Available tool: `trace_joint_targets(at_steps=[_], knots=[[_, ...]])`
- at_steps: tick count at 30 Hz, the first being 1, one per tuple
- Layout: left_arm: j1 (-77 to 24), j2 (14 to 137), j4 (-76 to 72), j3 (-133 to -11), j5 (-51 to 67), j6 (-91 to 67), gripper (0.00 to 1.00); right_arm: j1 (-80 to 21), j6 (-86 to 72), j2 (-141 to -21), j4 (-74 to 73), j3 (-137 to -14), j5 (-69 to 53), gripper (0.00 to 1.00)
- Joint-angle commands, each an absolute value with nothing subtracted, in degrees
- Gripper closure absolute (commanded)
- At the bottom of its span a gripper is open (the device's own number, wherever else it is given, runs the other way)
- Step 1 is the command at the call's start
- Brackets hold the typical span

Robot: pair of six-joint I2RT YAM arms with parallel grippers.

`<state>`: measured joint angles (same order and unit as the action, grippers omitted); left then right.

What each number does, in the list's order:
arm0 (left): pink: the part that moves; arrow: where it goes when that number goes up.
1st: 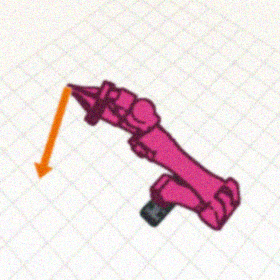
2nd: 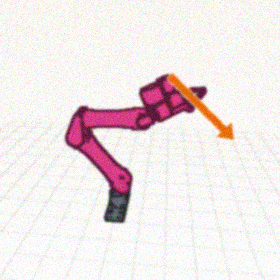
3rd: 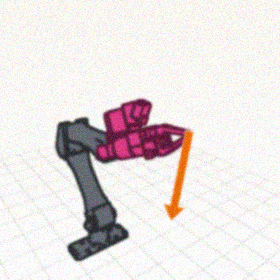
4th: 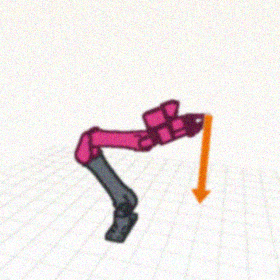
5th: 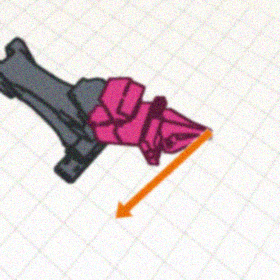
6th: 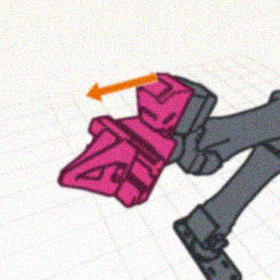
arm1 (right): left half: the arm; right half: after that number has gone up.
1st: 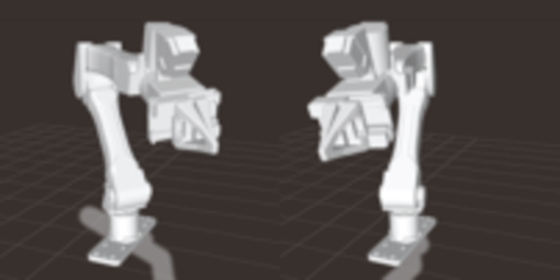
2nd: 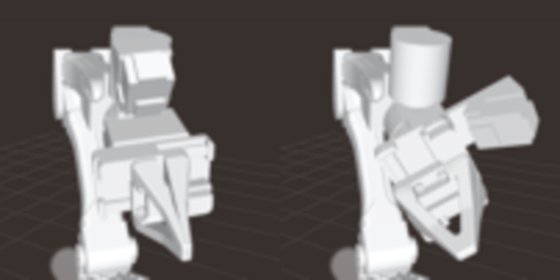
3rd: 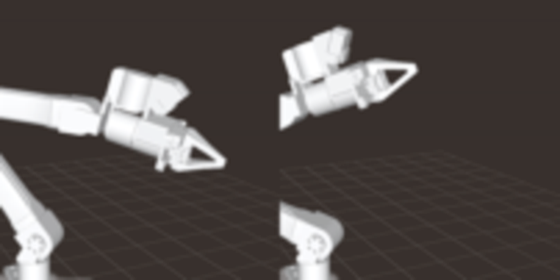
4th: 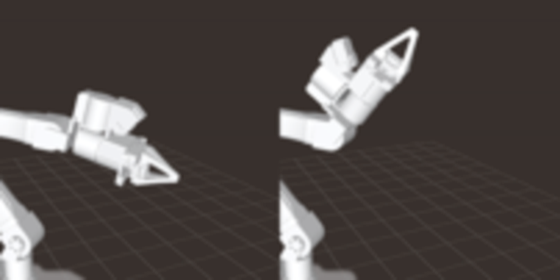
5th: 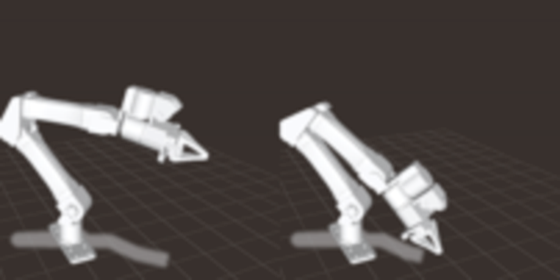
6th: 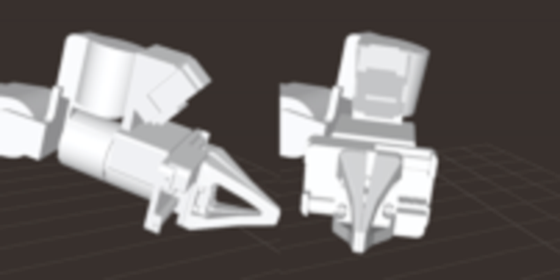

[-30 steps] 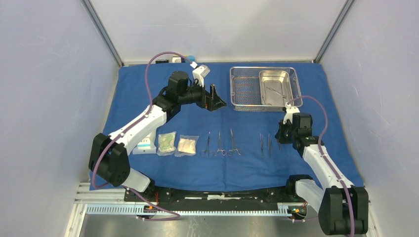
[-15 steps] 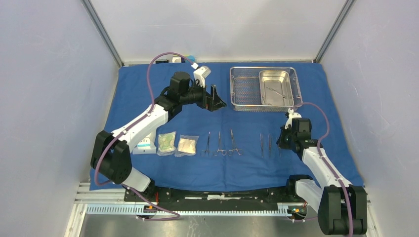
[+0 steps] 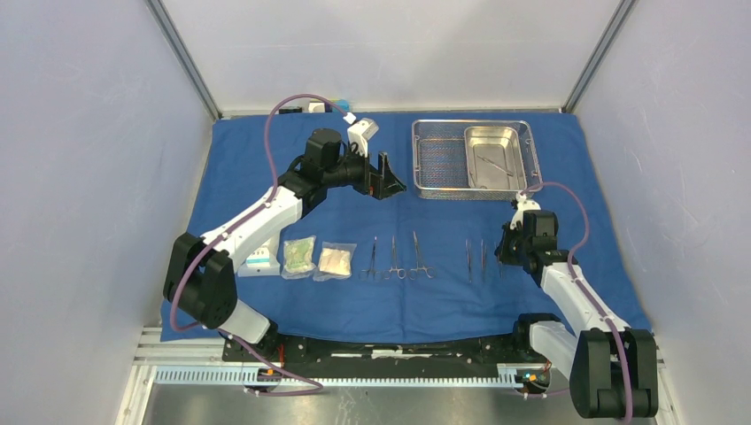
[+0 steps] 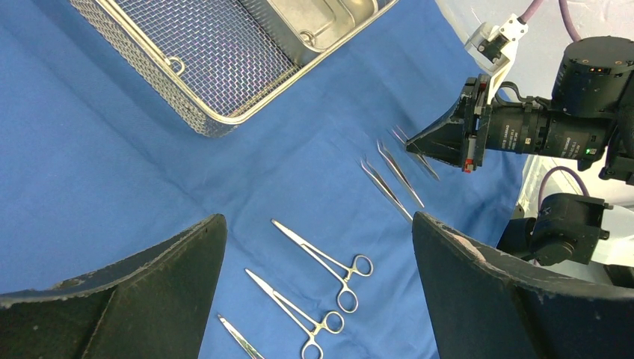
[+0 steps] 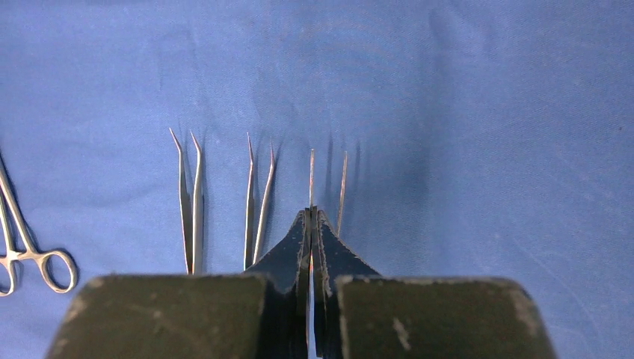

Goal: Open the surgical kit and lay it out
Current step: Place the medical item in the surgical kit.

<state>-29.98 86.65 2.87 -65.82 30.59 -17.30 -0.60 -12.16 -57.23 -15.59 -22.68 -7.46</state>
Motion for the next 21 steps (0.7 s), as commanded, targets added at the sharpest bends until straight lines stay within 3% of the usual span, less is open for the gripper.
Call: trace_joint_targets(at_steps=[1, 21], knots=[[-29.88, 86.77, 0.19, -65.89, 31.82, -16.70, 0.00, -0.39, -12.01, -57.24, -12.56, -21.66, -7.86, 1.00], [-29.88, 86.41, 0.19, -65.17, 32.17, -17.31, 0.00, -0.36, -12.95, -57.49, -11.87, -20.21, -8.01, 1.00]])
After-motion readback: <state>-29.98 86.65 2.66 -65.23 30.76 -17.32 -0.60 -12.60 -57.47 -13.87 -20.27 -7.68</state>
